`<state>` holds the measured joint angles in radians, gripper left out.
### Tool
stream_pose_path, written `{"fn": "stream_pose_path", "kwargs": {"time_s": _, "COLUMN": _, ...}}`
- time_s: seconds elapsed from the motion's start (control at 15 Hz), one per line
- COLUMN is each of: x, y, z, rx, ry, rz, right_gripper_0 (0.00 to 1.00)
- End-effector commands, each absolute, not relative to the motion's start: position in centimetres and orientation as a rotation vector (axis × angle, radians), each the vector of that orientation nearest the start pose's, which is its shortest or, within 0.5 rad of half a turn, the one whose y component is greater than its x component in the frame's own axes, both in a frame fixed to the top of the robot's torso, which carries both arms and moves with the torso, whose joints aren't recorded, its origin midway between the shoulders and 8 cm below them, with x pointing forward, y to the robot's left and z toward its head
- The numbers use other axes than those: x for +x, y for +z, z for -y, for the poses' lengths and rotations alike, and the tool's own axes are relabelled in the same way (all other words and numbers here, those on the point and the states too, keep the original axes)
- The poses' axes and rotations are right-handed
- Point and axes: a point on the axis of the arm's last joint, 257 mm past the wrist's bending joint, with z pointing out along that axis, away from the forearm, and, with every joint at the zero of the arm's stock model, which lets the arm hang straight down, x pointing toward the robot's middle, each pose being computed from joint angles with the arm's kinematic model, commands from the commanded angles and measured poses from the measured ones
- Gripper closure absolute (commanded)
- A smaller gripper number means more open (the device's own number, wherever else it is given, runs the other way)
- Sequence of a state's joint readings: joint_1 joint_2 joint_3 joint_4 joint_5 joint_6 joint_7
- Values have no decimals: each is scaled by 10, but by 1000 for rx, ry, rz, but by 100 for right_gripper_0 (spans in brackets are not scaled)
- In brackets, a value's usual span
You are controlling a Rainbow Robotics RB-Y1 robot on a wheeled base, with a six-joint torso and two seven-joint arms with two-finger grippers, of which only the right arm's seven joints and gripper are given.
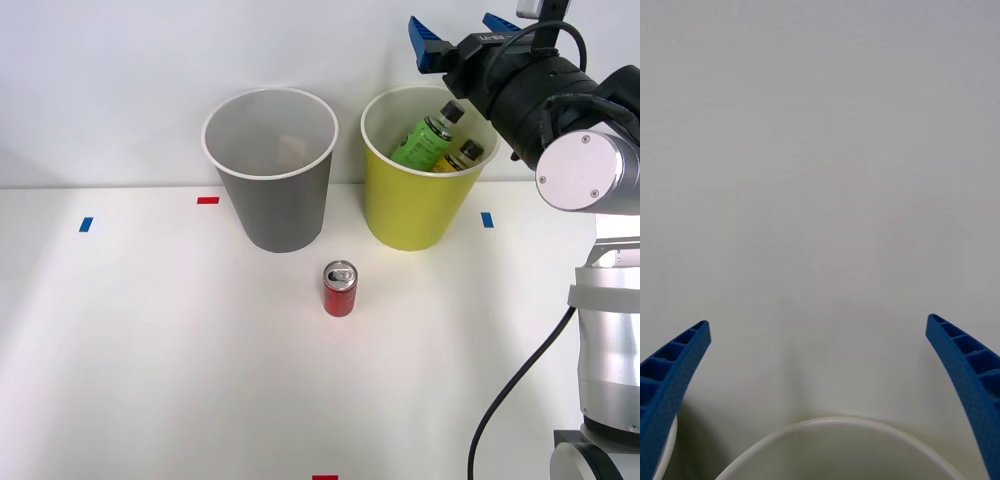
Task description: Put cans in the gray bin, plastic bottles in the light green bin
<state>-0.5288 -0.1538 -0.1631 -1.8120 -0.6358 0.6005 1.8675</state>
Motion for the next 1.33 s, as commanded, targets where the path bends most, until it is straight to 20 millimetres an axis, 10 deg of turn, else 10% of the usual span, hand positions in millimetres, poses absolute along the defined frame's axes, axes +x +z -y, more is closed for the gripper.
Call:
{"fn": "stream_pose_path", "kwargs": {"time_s": 0.07, "x": 585, "y": 51, "z": 164, "rx": -188, "ry": 328, "rz": -1357, "right_gripper_0": 0}}
{"fn": "stream_pose_path", "kwargs": {"time_s": 0.67, "x": 465, "y": -45, "z": 205, "rx": -153, "ry": 251, "rz": -1480, "right_gripper_0": 0}}
{"fn": "stream_pose_path", "kwargs": {"time_s": 1.33, "x": 374, "y": -159, "z": 233, "rx": -34, "ry": 197, "rz": -1600, "right_gripper_0": 0}}
